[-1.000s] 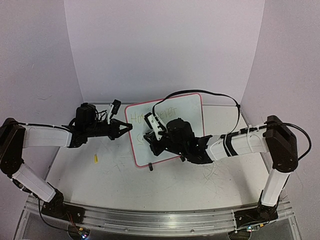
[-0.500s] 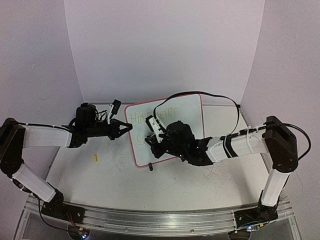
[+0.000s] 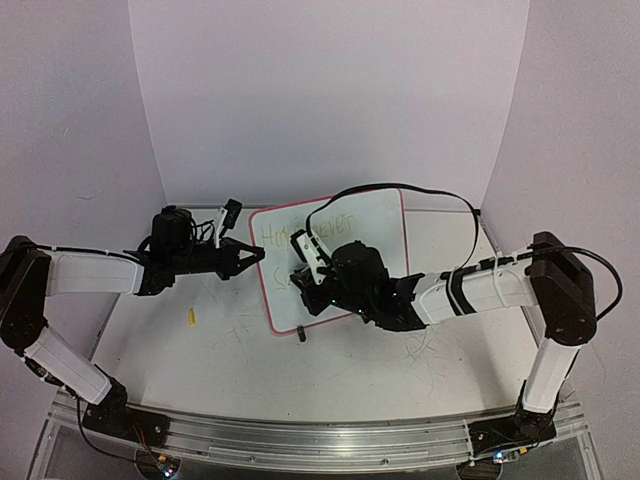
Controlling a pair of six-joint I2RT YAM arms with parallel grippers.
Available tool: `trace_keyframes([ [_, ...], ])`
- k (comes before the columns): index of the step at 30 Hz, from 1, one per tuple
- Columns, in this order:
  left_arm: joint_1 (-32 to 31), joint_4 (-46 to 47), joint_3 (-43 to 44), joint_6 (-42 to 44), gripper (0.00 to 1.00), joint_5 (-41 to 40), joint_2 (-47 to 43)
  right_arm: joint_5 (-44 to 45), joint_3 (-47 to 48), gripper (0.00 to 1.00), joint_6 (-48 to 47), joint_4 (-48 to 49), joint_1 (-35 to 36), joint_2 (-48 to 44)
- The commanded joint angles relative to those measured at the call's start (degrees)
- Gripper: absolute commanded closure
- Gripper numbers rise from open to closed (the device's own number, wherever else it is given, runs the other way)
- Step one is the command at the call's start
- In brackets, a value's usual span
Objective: Write a sentence on the whiteboard
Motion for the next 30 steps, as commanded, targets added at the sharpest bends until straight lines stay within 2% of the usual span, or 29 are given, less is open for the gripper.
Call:
trace_keyframes([
  [1, 0.5, -1.4, 1.2, 6.3, 1.00, -7.1, 0.3, 4.0, 3.2, 1.00, -1.7, 1.4, -1.7, -1.2],
  [30, 0.4, -1.6, 1.4, 6.5, 1.00, -7.0, 0.4, 4.6, 4.2, 1.00, -2.2, 1.5, -2.5, -1.9],
])
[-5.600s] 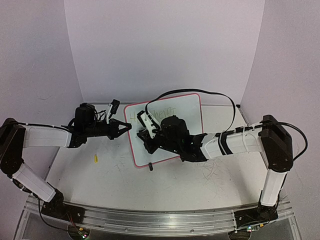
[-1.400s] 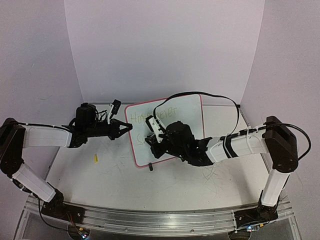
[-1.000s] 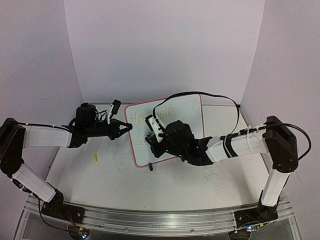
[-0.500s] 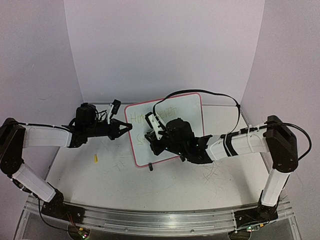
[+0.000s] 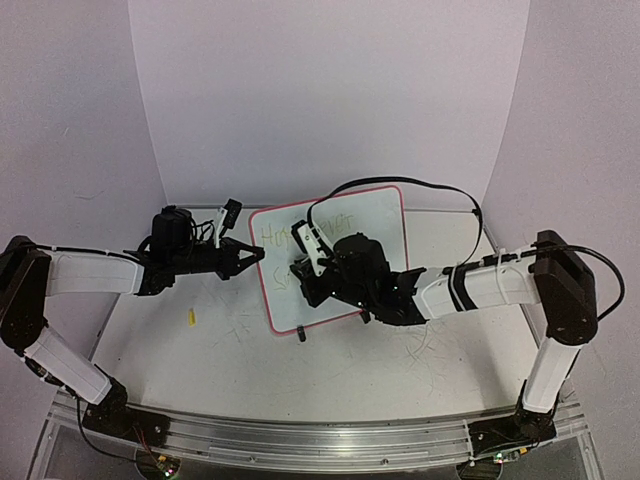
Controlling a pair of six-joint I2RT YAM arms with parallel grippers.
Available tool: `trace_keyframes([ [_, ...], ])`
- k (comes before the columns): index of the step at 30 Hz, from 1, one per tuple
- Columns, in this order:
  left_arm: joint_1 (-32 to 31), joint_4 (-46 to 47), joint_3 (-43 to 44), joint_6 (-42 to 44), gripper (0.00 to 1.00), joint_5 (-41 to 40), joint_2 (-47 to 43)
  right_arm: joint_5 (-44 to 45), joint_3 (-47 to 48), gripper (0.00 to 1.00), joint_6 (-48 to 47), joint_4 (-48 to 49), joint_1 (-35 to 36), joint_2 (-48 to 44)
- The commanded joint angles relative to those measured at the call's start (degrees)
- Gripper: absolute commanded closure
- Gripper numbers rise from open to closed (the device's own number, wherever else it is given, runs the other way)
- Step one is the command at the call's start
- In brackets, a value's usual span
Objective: Write a sentence on the whiteboard
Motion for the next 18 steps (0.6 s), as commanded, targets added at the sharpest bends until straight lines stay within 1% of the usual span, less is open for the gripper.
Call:
trace_keyframes([
  [1, 0.4, -1.6, 1.3, 6.5, 1.00, -6.7, 0.4, 3.8, 2.5, 1.00, -1.0, 1.4, -1.8, -1.3],
  [13, 0.4, -1.6, 1.4, 6.4, 1.00, -6.6, 0.5, 1.4, -0.1, 1.00, 0.9, 0.6, -1.6, -0.2],
  [18, 0.4, -1.6, 1.4, 6.5, 1.00, -6.7, 0.4, 1.1, -1.6, 1.00, 3.2, 0.2, -1.7, -0.6],
])
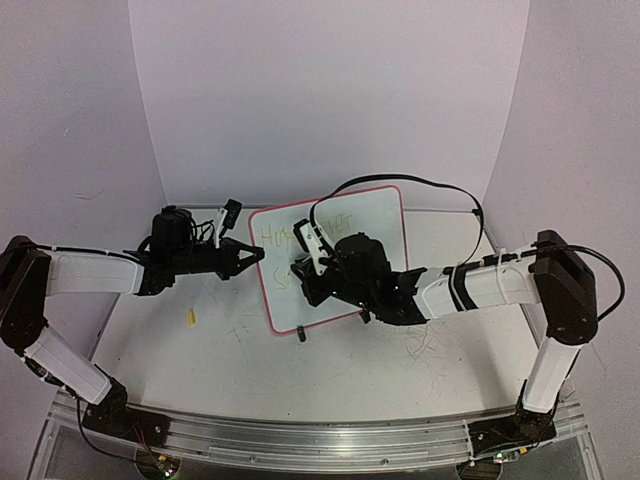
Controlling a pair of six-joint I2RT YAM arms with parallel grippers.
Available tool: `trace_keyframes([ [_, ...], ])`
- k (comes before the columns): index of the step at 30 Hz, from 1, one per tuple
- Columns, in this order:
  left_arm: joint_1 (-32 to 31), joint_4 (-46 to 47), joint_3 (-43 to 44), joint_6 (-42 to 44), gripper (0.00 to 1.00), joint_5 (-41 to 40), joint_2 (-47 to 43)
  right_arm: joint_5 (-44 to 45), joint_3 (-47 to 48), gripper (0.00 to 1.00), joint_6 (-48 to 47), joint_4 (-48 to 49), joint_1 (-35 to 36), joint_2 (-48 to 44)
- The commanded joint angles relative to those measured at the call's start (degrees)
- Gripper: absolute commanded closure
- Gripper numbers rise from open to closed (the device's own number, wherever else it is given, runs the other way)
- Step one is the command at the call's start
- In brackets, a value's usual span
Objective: Write a sentence on the whiteboard
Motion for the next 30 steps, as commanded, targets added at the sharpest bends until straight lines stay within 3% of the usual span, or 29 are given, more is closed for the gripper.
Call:
trace_keyframes([
  [1, 0.4, -1.5, 1.4, 6.5, 1.00, -6.6, 0.4, 1.3, -1.6, 1.00, 2.0, -0.2, -1.5, -0.7],
  [17, 0.3, -1.5, 1.4, 6.5, 1.00, -6.6, 0.7, 2.9, -4.1, 1.00, 1.9, -1.1, -1.5, -3.8],
  [23, 0.3, -1.6, 1.4, 6.6, 1.00, -6.7, 0.6, -5.1, -4.5, 1.00, 2.5, 1.7, -1.6, -7.2],
  [30, 0.2, -1.6, 1.3, 6.7, 1.00, -6.8, 0.3, -5.3, -2.2, 1.00, 2.2, 2.9, -2.6, -4.5],
])
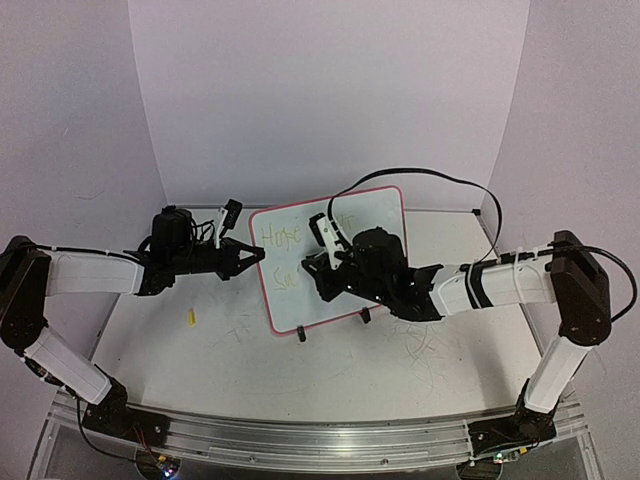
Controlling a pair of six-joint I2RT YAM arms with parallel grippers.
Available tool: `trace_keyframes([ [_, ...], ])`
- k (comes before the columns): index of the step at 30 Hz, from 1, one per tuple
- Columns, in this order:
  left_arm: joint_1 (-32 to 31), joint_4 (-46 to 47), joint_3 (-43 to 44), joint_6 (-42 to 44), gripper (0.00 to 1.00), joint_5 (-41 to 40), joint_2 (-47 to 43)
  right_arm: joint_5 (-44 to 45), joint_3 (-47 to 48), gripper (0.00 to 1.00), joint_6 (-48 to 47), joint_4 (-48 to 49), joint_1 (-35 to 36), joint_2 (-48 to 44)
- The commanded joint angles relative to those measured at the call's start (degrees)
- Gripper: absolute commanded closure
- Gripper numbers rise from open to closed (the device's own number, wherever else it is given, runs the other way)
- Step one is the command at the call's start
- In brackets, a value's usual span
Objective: Write a sentence on the whiteboard
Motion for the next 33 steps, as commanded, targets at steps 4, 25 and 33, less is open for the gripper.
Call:
trace_keyframes([
  [4, 0.3, -1.7, 1.4, 6.5, 1.00, -7.1, 0.3, -3.2, 2.2, 1.00, -0.5, 2.5, -0.4, 0.7],
  [25, 0.3, -1.9, 1.4, 6.7, 1.00, -7.0, 0.5, 0.1, 3.7, 1.00, -1.0, 3.2, -0.4, 3.1],
  [33, 0.3, -2.0, 1.3, 6.7, 1.00, -7.0, 0.4, 1.8, 3.2, 1.00, -0.6, 2.8, -0.3, 2.9],
])
